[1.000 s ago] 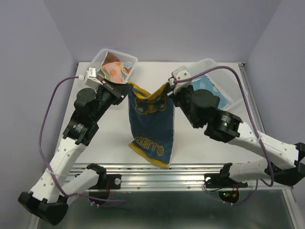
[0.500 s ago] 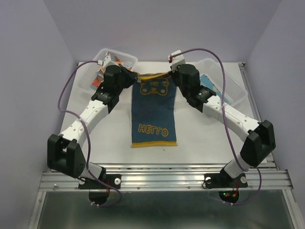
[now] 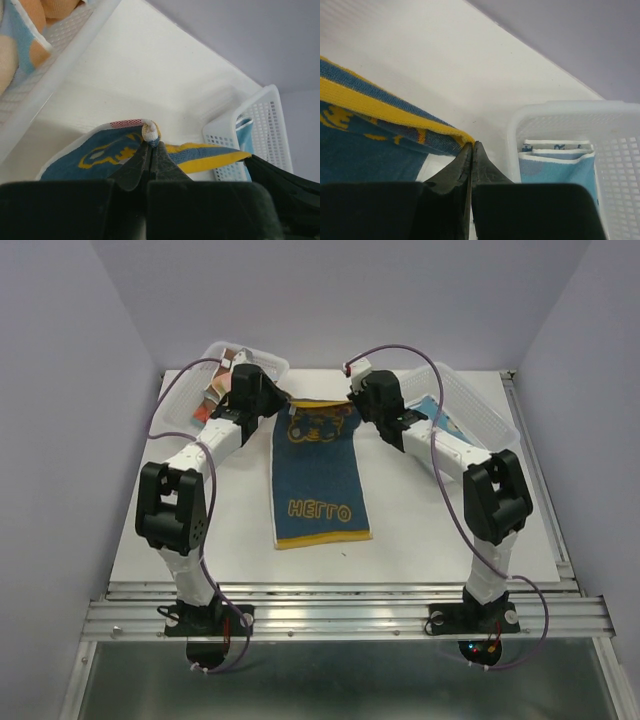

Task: Fold and stack the towels
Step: Fold the towel

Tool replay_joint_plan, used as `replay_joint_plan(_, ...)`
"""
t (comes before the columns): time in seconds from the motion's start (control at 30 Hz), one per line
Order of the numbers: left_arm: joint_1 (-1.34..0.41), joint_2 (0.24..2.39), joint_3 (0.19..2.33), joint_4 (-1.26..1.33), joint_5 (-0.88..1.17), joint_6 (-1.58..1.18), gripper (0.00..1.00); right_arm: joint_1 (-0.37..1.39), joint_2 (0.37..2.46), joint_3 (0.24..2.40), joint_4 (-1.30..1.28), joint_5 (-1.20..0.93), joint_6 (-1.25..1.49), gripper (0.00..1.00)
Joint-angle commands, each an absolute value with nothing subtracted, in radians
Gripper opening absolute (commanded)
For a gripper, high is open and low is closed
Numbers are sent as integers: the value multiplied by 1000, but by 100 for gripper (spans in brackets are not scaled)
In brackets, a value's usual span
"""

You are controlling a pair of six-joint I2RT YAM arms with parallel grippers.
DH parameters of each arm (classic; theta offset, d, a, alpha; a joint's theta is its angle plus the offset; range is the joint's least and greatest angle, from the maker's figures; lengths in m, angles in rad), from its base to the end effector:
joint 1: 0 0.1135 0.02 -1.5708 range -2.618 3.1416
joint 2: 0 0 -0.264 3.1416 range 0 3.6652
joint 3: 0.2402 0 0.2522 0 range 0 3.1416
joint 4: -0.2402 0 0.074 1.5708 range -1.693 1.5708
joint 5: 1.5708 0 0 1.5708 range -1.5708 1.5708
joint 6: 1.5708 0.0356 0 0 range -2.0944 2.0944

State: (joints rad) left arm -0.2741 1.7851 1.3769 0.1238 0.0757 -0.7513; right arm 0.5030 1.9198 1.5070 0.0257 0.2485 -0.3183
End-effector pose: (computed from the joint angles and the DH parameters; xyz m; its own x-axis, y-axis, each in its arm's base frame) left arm 0.4131 -0.1190 0.2986 -0.4293 -0.5863 -0.6870 0.0640 0.7390 -0.6707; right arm 0.4066 0.2137 0.2773 -0.2304 -0.4730 -0.8504 -0.3578 0.8539 -0.3780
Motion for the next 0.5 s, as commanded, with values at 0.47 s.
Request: replay_joint_plan(0.47,-265,1480,1026,152,135,-779,0,499,1721,1431,-262,-149,-371,1)
